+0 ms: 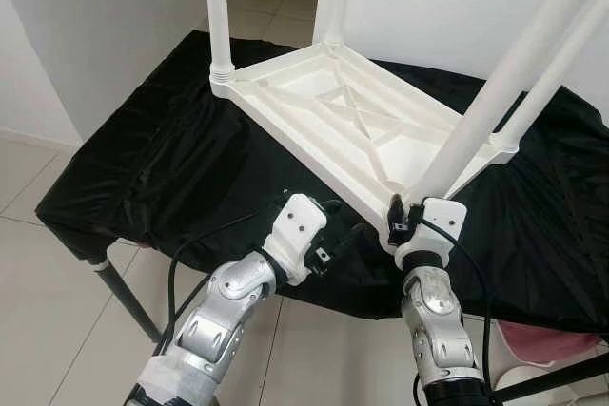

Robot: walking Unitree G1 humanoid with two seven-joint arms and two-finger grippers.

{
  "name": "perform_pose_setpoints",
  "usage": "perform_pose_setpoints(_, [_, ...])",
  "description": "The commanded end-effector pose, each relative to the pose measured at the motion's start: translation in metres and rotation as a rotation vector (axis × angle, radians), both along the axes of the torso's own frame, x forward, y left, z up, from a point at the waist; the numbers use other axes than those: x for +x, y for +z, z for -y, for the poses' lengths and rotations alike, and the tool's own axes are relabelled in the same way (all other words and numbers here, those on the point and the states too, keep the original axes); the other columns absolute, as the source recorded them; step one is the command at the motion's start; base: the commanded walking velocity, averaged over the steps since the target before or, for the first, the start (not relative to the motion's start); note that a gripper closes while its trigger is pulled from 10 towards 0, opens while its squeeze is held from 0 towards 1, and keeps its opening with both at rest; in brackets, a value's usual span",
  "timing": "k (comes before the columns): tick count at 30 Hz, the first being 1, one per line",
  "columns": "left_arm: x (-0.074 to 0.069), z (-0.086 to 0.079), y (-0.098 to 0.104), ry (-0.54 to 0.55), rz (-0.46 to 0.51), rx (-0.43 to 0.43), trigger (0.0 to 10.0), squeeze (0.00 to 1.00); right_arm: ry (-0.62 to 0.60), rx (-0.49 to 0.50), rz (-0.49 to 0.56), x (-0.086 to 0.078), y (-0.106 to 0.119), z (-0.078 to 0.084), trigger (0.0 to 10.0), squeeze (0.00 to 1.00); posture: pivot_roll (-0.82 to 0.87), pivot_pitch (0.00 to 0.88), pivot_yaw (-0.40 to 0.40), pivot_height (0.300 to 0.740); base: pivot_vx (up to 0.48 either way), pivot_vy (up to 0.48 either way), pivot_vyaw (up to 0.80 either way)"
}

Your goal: Building children table

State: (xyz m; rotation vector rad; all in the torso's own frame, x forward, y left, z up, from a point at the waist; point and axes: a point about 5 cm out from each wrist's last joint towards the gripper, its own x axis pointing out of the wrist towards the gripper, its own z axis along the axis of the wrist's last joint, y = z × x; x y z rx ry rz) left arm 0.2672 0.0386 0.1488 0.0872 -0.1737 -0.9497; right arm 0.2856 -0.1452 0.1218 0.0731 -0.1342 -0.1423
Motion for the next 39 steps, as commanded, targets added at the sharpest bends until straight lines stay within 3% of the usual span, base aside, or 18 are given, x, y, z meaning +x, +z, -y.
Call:
perform_pose_setpoints(1, [-0.003,0.003,-0.001,-0.037,0.006,0.010,10.0,0.00,0.015,-0.007,-0.010,-0.002,-0.002,-0.001,10.0,0.00,0.01,0.033,-0.075,0.740,0.000,0.000,0.00])
perform_pose_setpoints(3, [-0.002,0.001,-0.001,-0.028,0.009,0.012,10.0,0.00,0.001,-0.012,-0.025,-0.003,-0.003,0.000,10.0,0.00,0.01,0.031,-0.075,0.740,0.000,0.000,0.00])
perform_pose_setpoints(4, [-0.002,0.000,-0.001,-0.026,0.011,0.013,10.0,0.00,-0.010,-0.014,-0.033,-0.003,-0.003,0.000,10.0,0.11,0.01,0.031,-0.075,0.740,0.000,0.000,0.00])
perform_pose_setpoints(6, [-0.001,0.000,-0.001,-0.024,0.011,0.014,10.0,0.00,-0.018,-0.017,-0.037,-0.003,-0.003,0.000,10.0,0.11,0.01,0.031,-0.075,0.740,0.000,0.000,0.00])
perform_pose_setpoints(7, [-0.002,-0.001,0.000,-0.022,0.011,0.013,10.0,0.00,-0.030,-0.014,-0.034,-0.003,-0.002,0.001,10.0,1.00,0.02,0.034,-0.071,0.740,0.000,0.000,0.00])
perform_pose_setpoints(18, [-0.001,-0.004,0.001,-0.016,0.015,0.016,10.0,0.00,0.009,-0.038,-0.009,-0.003,0.001,0.004,10.0,1.00,0.02,0.042,-0.070,0.740,0.000,0.000,0.00])
perform_pose_setpoints(19, [-0.001,-0.004,0.001,-0.015,0.016,0.015,10.0,0.00,0.025,-0.046,-0.007,-0.004,0.001,0.006,10.0,0.31,0.02,0.045,-0.068,0.740,0.000,0.000,0.00])
perform_pose_setpoints(21, [-0.001,-0.004,0.001,-0.015,0.016,0.015,10.0,0.00,0.025,-0.046,-0.007,-0.004,0.001,0.006,10.0,0.31,0.02,0.045,-0.068,0.740,0.000,0.000,0.00])
perform_pose_setpoints(22, [-0.001,-0.004,0.001,-0.014,0.015,0.013,10.0,0.00,0.049,-0.059,-0.004,-0.005,0.001,0.007,10.0,0.00,0.02,0.049,-0.069,0.740,0.000,0.000,0.00])
perform_pose_setpoints(31, [-0.003,-0.002,0.000,-0.024,0.005,0.009,10.0,0.00,0.244,-0.140,0.042,-0.002,0.010,0.018,10.0,0.00,0.00,0.061,-0.056,0.740,0.000,0.000,0.00])
perform_pose_setpoints(35, [-0.002,-0.002,0.001,-0.029,0.006,0.008,10.0,0.00,0.428,-0.194,0.013,0.004,0.012,0.020,10.0,0.00,0.00,0.064,-0.055,0.740,0.000,0.000,0.00])
perform_pose_setpoints(39, [-0.002,-0.003,0.002,-0.023,0.009,0.003,10.0,0.00,0.517,-0.242,-0.023,0.007,0.009,0.021,10.0,0.00,0.00,0.065,-0.058,0.740,0.000,0.000,0.00])
